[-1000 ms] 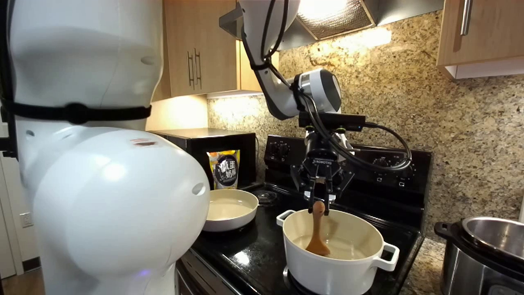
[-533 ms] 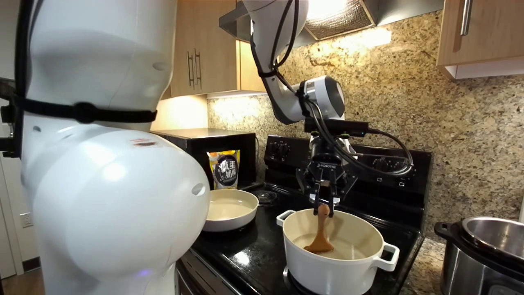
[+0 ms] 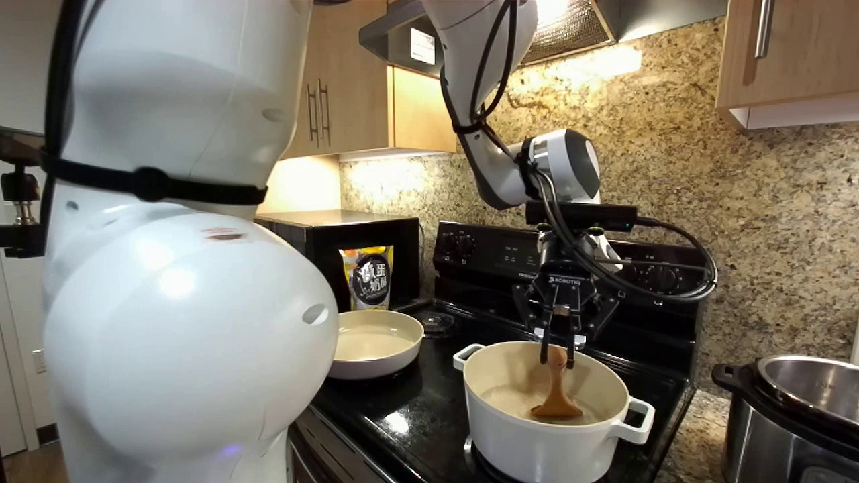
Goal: Mix the things in the pot with the wooden spoon
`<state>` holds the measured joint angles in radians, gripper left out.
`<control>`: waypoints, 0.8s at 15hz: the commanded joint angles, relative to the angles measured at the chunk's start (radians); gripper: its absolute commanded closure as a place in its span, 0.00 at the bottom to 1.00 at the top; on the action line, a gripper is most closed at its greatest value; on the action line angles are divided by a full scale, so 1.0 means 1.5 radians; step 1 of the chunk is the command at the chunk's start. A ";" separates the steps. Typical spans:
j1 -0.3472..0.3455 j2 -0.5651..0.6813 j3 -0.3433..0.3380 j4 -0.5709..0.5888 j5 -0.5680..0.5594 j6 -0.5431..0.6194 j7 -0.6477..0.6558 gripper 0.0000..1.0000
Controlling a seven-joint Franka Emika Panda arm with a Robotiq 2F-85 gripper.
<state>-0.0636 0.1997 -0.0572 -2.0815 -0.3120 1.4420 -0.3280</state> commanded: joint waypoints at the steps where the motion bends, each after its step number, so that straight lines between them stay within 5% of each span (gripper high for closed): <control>1: -0.011 -0.018 -0.007 -0.028 -0.005 -0.010 0.040 0.93; 12: 0.011 -0.094 0.017 -0.114 -0.021 -0.008 0.025 0.93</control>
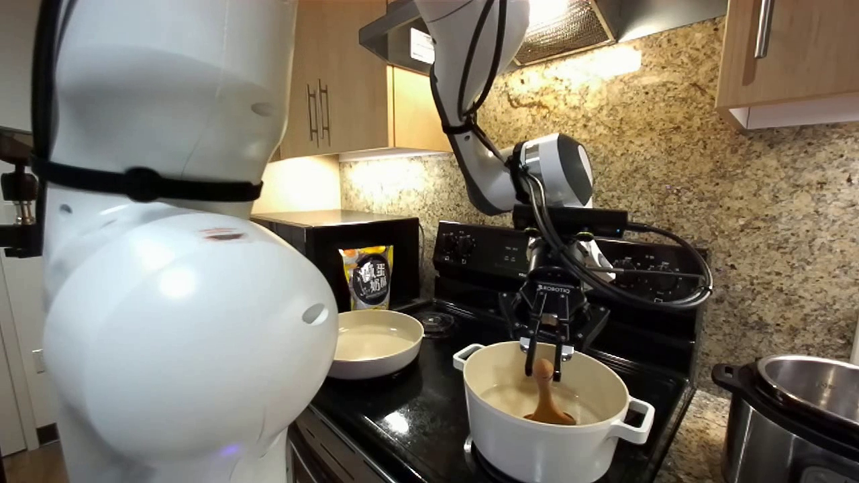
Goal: Mix the things in the pot with the wooden spoon
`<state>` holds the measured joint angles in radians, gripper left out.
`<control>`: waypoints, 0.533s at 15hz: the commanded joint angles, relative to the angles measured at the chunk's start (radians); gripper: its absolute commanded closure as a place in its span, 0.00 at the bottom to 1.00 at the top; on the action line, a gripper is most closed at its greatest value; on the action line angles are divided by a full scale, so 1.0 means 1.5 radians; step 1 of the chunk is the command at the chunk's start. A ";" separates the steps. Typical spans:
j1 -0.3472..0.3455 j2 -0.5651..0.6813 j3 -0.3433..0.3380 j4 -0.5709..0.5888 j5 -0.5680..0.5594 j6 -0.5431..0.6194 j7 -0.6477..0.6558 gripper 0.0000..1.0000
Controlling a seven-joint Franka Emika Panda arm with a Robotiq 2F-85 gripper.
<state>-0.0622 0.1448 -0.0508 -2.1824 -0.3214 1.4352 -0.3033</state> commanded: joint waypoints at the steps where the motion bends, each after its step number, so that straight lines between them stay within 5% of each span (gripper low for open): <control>1: 0.014 -0.064 0.017 -0.051 -0.015 -0.005 0.008 0.93; 8: 0.030 -0.046 0.032 -0.023 0.000 0.022 -0.034 0.93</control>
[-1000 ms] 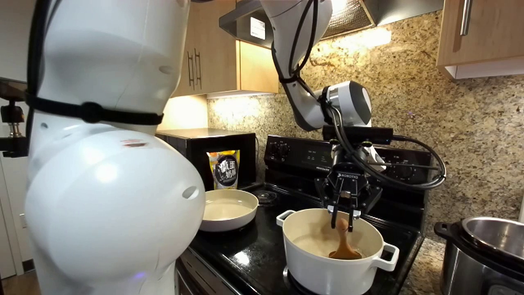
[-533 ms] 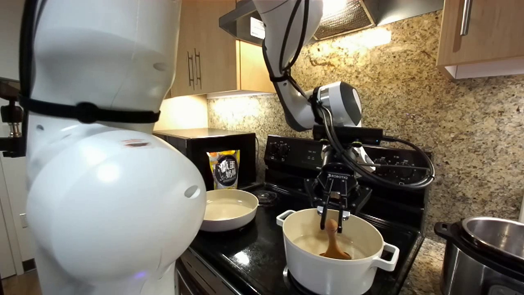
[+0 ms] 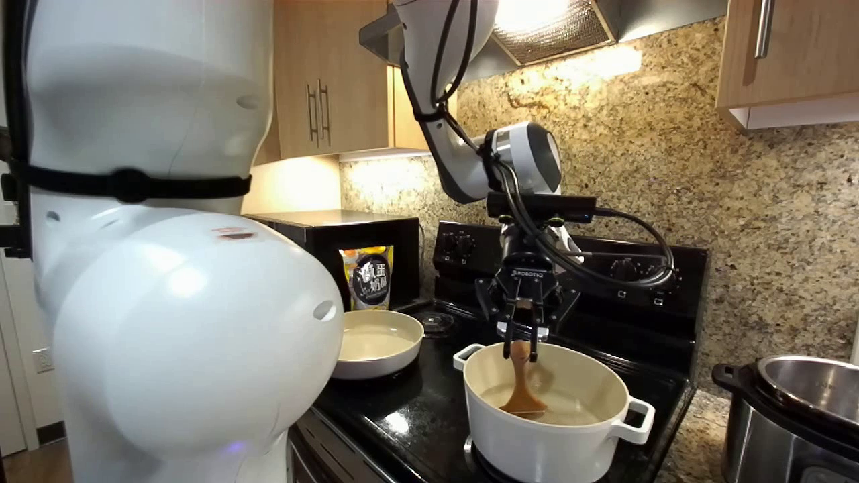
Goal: Mix the things in the pot with the wooden spoon
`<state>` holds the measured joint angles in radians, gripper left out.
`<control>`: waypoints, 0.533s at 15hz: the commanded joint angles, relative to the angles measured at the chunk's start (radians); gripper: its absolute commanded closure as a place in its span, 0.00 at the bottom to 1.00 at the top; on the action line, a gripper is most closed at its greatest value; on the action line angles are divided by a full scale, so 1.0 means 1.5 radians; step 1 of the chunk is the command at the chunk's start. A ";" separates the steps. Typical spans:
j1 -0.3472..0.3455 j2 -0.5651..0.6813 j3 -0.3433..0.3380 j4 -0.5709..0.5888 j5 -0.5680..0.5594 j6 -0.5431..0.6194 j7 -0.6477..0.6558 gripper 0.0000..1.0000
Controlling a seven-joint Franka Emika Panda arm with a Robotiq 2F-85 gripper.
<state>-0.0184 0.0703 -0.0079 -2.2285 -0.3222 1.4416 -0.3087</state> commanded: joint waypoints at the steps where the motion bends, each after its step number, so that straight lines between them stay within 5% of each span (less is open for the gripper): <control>1: 0.000 0.013 0.004 0.015 0.003 0.025 -0.037 0.93; 8: -0.016 0.071 -0.009 0.061 0.009 0.046 -0.013 0.93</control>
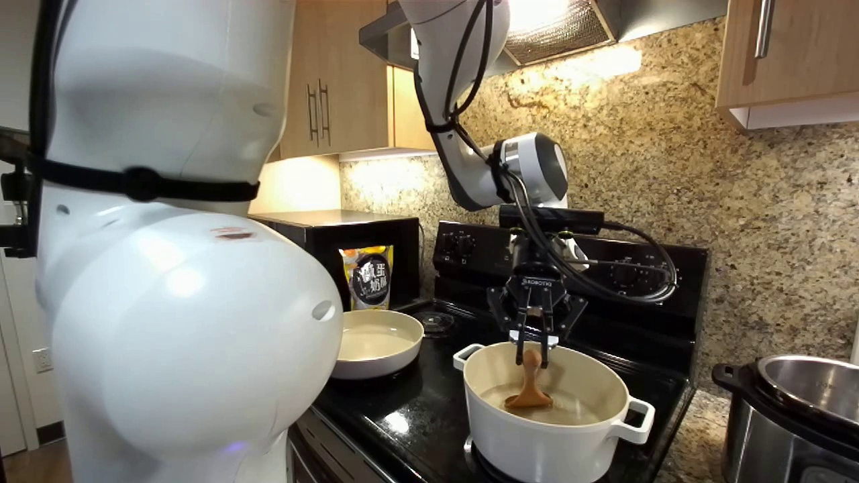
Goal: Mix the things in the pot with the wooden spoon
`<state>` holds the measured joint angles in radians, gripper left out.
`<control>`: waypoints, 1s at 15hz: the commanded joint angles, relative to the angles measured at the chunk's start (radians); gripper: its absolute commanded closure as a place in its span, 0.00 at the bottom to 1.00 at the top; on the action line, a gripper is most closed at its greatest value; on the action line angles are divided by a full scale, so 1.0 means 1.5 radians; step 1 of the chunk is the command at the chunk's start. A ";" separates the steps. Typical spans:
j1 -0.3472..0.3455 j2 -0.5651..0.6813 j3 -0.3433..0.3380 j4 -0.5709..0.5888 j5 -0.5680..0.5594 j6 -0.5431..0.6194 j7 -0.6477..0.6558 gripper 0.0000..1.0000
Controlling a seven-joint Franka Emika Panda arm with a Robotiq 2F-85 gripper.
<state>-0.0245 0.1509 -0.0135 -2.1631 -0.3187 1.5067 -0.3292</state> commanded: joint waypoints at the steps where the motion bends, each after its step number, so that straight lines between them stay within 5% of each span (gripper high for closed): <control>1: -0.016 0.017 -0.010 0.018 0.011 0.007 -0.004 0.93; 15: -0.019 -0.091 -0.025 -0.080 -0.064 -0.026 0.039 0.93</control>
<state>-0.0727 0.1057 -0.0748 -2.2062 -0.3646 1.4797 -0.2978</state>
